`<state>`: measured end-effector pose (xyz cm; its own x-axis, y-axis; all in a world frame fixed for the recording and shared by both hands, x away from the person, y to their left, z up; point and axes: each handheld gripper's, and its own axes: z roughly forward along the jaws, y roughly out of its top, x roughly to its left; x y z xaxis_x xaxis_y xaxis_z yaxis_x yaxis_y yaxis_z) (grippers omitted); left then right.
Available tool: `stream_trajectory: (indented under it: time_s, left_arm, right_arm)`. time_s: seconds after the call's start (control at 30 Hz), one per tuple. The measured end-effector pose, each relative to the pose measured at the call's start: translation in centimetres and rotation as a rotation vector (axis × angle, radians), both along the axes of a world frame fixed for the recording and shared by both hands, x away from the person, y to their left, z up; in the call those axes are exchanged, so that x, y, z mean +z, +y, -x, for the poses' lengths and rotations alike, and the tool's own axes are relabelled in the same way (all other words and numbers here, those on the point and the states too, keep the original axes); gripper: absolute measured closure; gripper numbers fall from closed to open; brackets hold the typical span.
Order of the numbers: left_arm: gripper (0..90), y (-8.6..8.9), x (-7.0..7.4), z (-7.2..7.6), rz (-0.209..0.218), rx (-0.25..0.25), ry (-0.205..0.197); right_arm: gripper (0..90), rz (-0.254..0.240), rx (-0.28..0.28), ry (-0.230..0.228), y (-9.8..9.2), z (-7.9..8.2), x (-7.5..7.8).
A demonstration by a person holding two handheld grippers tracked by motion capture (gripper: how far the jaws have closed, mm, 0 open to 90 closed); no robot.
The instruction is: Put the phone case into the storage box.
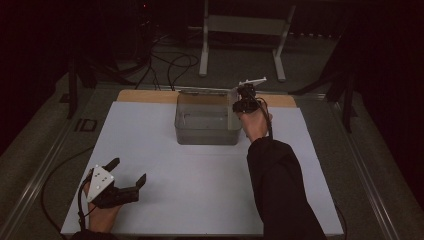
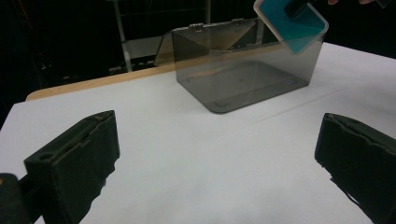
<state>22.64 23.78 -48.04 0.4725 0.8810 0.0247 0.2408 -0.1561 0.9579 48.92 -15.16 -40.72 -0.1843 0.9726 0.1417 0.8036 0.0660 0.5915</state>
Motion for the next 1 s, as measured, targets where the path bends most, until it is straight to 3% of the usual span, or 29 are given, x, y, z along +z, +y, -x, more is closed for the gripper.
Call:
stream_trajectory:
  time_s: [0.37, 1.0]
  left_arm:
    - [0.7, 0.1, 0.0, 0.0, -0.001, 0.001, 0.000]
    - [0.7, 0.1, -0.1, -0.1, 0.005, 0.002, 0.002]
  right_arm:
    - [80.9, 0.038, -0.014, 0.014, 0.2, -0.4, -0.7]
    - [80.6, 0.054, -0.025, 0.037, 0.3, -0.9, -1.3]
